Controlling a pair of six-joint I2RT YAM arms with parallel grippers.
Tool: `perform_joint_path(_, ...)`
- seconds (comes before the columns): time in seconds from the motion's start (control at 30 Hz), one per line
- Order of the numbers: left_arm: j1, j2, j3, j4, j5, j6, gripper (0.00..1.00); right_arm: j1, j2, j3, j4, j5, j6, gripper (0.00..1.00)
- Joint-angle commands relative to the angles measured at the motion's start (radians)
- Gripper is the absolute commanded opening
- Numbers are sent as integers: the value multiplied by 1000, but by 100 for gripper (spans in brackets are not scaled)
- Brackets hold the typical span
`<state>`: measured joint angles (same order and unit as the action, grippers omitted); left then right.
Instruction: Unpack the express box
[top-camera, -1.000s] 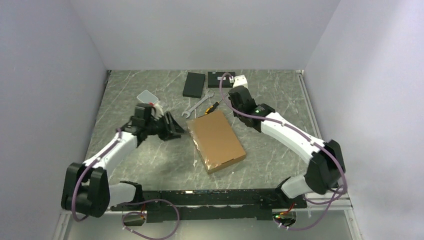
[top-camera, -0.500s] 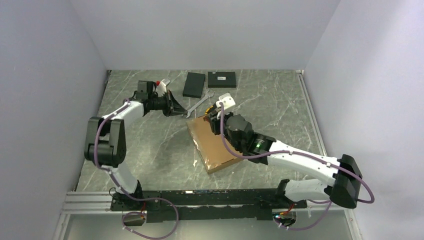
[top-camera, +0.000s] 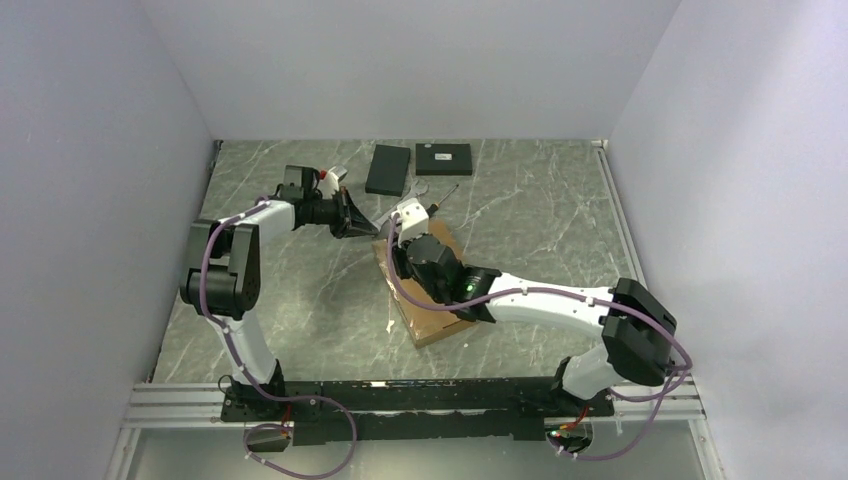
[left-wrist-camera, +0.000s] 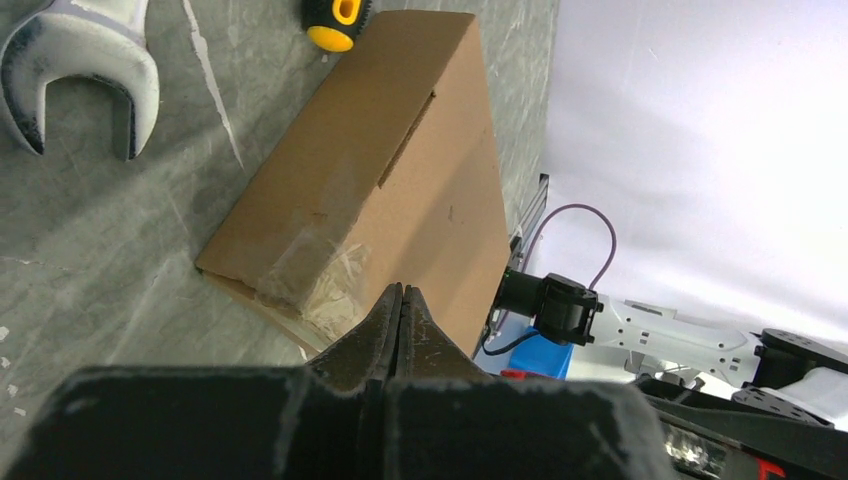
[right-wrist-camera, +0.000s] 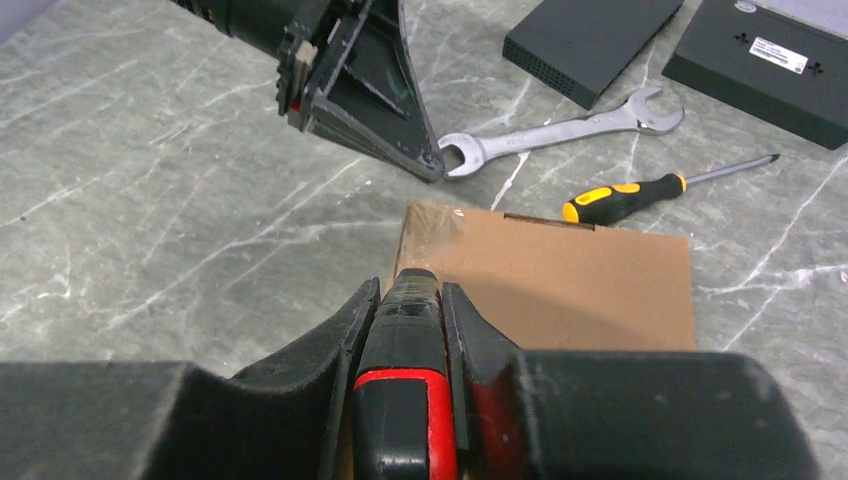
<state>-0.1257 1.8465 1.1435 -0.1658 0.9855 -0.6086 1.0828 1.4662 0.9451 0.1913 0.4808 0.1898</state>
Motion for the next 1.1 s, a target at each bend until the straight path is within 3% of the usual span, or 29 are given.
perform_joint_path(0.0, -11, 29, 29, -19, -11, 36, 0, 3, 15, 76, 72, 12, 23, 0)
perform_joint_path(1.07, -26, 69, 42, -86, -61, 70, 0, 3, 111, 122, 41, -4, 47, 0)
